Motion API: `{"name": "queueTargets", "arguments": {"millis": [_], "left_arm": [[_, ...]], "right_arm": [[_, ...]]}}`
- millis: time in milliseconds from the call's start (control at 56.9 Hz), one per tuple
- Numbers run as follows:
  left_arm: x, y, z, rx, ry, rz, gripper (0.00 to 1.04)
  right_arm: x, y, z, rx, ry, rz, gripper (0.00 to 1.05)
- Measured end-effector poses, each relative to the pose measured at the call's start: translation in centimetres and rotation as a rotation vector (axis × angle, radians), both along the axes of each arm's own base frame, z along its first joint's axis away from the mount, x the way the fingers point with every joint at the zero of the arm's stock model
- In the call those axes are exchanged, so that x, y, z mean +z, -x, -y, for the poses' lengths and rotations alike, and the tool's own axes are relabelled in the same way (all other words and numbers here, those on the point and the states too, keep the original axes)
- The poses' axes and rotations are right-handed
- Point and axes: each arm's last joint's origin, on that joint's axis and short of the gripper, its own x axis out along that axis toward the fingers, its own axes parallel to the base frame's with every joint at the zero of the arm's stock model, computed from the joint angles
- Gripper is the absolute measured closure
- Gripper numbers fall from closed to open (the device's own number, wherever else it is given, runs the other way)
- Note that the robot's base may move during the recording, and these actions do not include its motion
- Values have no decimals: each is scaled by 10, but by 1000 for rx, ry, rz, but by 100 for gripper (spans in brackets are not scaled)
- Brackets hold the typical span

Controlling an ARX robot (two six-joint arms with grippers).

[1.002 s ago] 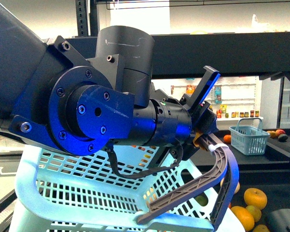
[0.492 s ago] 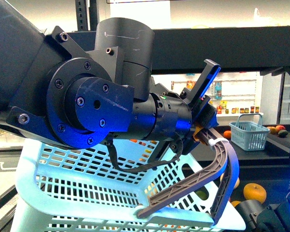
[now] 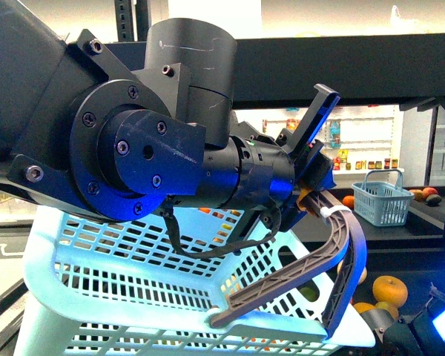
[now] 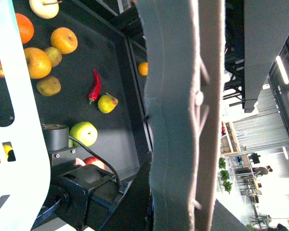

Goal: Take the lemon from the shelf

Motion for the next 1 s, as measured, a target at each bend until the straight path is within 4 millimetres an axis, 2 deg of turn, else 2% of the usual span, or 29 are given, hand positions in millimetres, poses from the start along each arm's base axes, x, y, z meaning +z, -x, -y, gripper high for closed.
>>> {"name": "queueTargets", "arguments": {"millis": [176,404,492,844,950,1002], "left_arm": [[0,0,0,1,0,0,96],[0,0,0,1,0,-1,96],[0,0,0,1,0,0,96],[0,0,0,1,0,0,96],[0,0,0,1,0,0,96],[0,0,0,1,0,0,96]], "right_arm": [[-10,4,-3,2,-4,-25,9],[-10,3,-4,5,-5,-12,42],[-10,2,-4,5,-5,-11,49],[-9,10,2,-3,-15,-13,50],[0,20,14,-13,-1,-1,50],[14,26,28,-23,18,30,50]]}}
